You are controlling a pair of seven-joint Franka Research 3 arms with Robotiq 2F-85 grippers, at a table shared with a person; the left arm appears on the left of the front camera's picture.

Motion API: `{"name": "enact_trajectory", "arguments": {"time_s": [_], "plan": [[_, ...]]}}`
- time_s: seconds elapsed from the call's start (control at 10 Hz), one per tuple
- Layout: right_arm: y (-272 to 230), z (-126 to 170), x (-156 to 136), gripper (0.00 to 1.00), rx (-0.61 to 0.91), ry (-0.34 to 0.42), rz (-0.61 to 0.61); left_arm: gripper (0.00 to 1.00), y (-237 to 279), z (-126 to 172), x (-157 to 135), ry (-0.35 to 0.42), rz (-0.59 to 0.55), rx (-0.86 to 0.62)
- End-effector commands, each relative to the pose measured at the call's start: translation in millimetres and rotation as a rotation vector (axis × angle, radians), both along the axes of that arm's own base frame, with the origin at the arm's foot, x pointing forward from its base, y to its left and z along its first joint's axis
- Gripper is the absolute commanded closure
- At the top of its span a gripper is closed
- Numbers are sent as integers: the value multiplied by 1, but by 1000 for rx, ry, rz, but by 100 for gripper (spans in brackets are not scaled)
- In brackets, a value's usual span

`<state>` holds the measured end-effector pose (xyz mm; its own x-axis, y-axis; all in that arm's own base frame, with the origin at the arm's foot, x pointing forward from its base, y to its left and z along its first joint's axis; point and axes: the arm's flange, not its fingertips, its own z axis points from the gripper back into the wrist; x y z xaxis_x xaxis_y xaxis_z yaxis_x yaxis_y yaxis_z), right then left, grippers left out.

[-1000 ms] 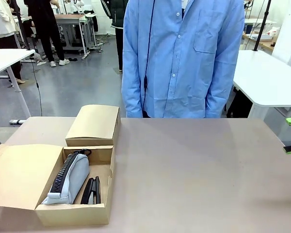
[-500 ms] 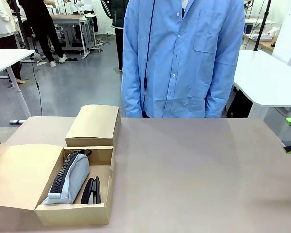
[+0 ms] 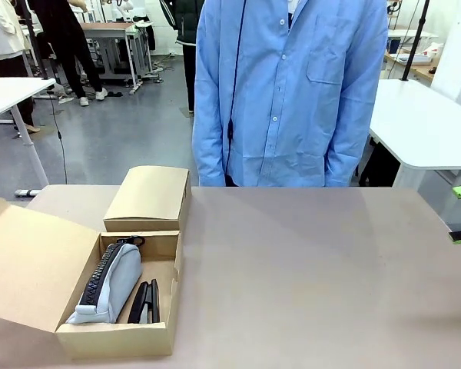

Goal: Place items inside the box.
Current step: Close the lid of the Mailer Box closest to the robot.

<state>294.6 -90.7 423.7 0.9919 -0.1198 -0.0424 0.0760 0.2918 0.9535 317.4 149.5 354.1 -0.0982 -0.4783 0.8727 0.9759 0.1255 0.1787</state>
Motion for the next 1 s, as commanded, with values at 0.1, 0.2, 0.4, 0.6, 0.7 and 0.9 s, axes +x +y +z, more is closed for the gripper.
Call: {"name": "enact_trajectory", "arguments": {"time_s": [0.1, 0.2, 0.4, 0.6, 0.7, 0.9], "plan": [[0, 4, 1, 0, 11, -1, -11, 0, -17, 29, -16, -95, 55, -156], [0, 4, 1, 0, 11, -1, -11, 0, -29, 41, -22, -89, 63, -208], [0, 4, 1, 0, 11, -1, -11, 0, -68, 49, -24, -69, 91, -230], [0, 4, 1, 0, 11, -1, -11, 0, -108, 42, -23, -35, 65, -207], [0, 4, 1, 0, 11, -1, -11, 0, -127, 35, -26, -2, 18, -182], [0, 4, 1, 0, 11, -1, -11, 0, -154, 27, -38, 38, -56, -174]]}}
